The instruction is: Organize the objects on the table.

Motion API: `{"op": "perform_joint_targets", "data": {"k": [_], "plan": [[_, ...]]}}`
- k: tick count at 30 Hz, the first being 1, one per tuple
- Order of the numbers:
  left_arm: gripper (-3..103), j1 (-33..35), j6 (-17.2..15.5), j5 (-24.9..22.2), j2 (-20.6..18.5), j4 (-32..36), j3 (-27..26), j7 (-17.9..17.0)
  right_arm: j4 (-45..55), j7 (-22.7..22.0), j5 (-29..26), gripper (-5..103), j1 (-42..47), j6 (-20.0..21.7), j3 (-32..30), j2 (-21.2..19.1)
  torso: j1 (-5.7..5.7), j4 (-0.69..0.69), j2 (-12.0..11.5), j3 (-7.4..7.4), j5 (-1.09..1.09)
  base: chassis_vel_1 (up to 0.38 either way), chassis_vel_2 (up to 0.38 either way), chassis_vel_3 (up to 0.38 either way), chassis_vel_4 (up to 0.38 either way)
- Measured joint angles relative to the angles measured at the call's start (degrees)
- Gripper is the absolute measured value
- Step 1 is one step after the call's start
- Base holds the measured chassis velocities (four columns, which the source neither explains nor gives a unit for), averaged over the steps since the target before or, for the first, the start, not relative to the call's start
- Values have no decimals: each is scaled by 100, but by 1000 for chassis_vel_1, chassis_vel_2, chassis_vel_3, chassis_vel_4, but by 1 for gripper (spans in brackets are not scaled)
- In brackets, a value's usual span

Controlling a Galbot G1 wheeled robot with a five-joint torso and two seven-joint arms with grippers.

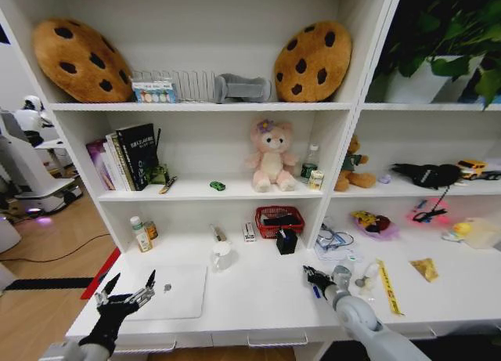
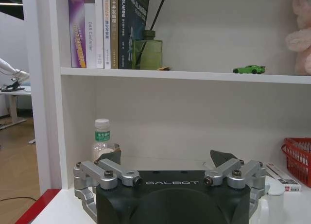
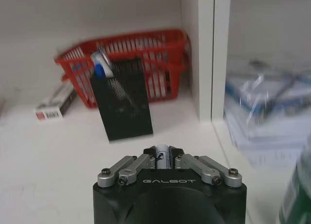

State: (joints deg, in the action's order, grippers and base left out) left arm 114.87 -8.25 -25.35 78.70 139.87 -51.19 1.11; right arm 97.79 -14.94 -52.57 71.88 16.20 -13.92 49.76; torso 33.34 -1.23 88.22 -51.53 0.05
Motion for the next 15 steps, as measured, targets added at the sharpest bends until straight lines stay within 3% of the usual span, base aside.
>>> {"op": "perform_joint_targets", "data": {"k": [4, 11, 13, 15], "plan": [[100, 0, -1, 0, 0, 0, 0, 0, 472, 366, 780, 13, -122, -400, -294, -79, 2, -1, -1, -1, -1, 0, 0, 0, 0], [100, 0, 0, 0, 0, 0, 0, 0, 534, 797, 987, 13, -699, -1007, -196, -72, 1, 0, 0, 1, -4, 0, 0, 0, 0], [100, 0, 0, 0, 0, 0, 0, 0, 133, 1166, 1374, 13, -1209, -1453, -4, 34, 1, 1, 0, 1, -4, 0, 0, 0, 0], [100, 0, 0, 0, 0, 0, 0, 0, -69, 1271, 1606, 13, -1375, -1630, 42, 78, 1, 1, 0, 1, -5, 0, 0, 0, 0]]}}
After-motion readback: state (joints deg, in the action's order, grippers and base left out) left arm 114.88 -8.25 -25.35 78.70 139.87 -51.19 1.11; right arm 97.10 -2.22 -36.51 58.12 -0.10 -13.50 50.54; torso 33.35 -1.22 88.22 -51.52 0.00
